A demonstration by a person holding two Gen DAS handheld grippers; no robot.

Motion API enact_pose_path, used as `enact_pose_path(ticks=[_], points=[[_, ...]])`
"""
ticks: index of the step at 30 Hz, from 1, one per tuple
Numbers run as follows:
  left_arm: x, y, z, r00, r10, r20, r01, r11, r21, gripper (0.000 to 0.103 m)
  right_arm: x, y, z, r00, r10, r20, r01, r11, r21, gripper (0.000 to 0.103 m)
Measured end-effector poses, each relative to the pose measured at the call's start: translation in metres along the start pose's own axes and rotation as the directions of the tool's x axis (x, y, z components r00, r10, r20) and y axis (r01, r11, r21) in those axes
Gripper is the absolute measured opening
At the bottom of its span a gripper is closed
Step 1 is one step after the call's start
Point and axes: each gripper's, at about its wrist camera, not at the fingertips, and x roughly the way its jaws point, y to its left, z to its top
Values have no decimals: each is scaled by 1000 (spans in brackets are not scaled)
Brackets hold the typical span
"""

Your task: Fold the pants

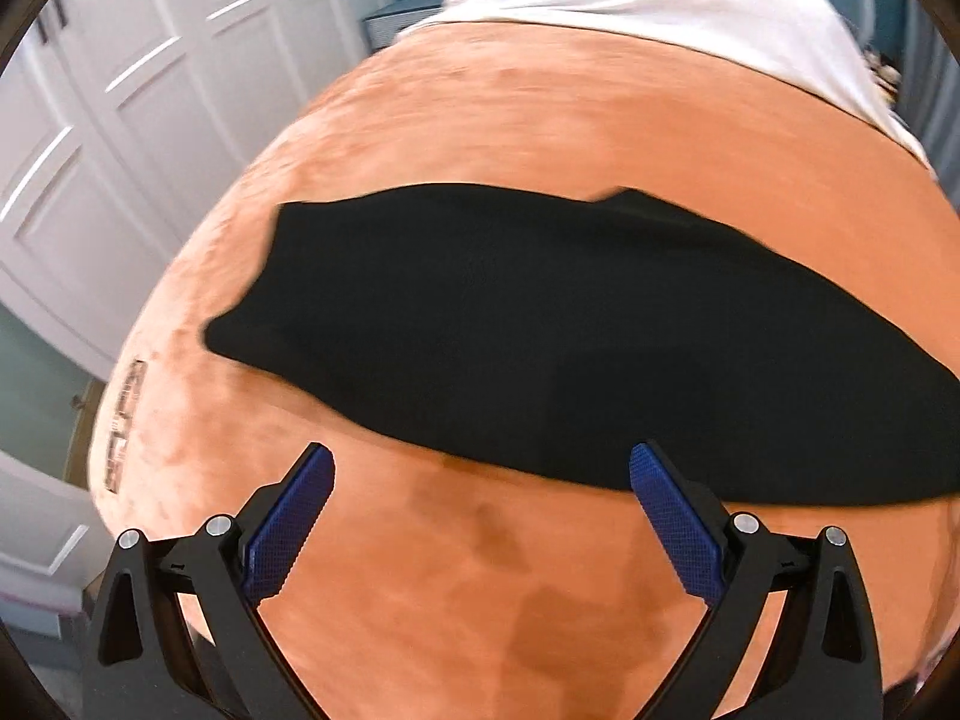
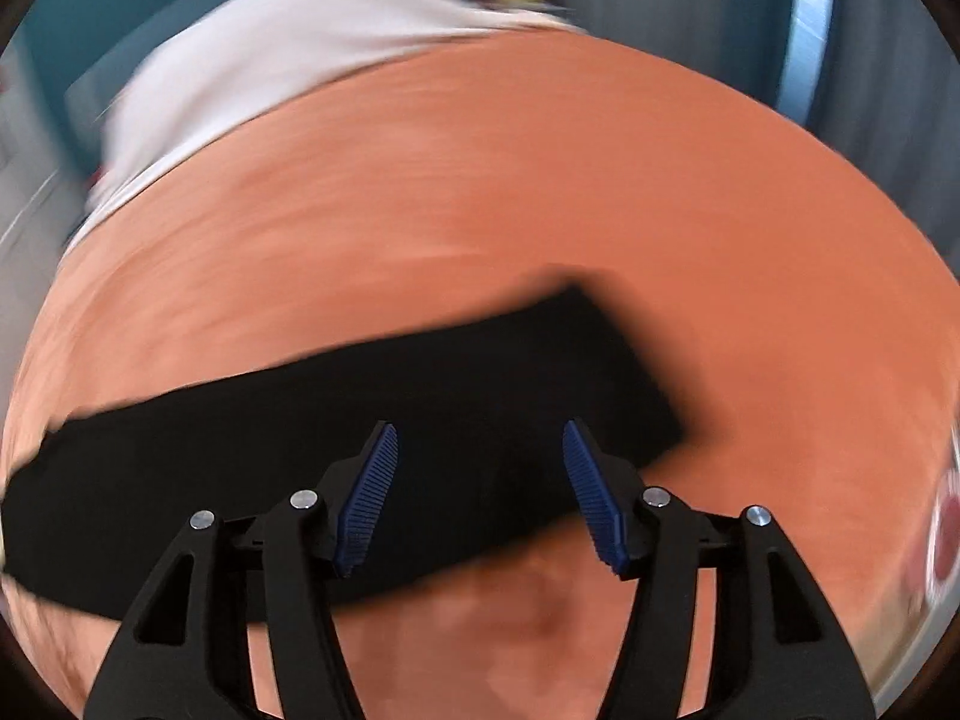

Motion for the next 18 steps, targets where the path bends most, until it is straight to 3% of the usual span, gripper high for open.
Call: enact_pose_path(ticks=[3, 4, 5, 6, 9, 11, 13, 15, 16, 18], points=[[-12, -44, -14, 999, -38, -11, 39, 998, 47, 98, 6, -59, 5, 999, 26, -23, -24, 996, 83, 57], [-16, -59, -18, 999, -44, -15, 45, 997, 64, 98, 8, -67, 7, 999, 44, -25, -42, 995, 89, 62], [-20, -74, -21, 999, -47, -15, 48, 995, 90, 98, 14, -76, 9, 997, 69, -37, -66, 994, 88, 78], [-24, -85, -23, 999, -47, -13, 48, 992, 115, 98, 23, -79, 10, 995, 82, -56, -77, 994, 83, 82], [-36, -115, -34, 999, -45, -6, 45, 981, 188, 98, 57, -52, 8, 987, 114, -111, -108, 992, 59, 82], [-42, -123, -34, 999, -41, 5, 39, 976, 216, 98, 67, -37, 6, 993, 88, -84, -86, 996, 28, 82], [-45, -123, -35, 999, -39, 9, 36, 974, 224, 98, 65, -33, 6, 993, 96, -62, -94, 995, 27, 60], [-46, -117, -36, 999, -40, 3, 39, 974, 223, 98, 66, -36, 13, 985, 157, -68, -151, 985, 83, 20], [-46, -115, -37, 999, -37, -1, 36, 975, 218, 98, 67, -37, 17, 975, 208, -81, -197, 972, 126, 20], [-49, -107, -40, 999, -40, -7, 40, 979, 201, 98, 54, -27, 25, 970, 236, -63, -225, 964, 143, 18]])
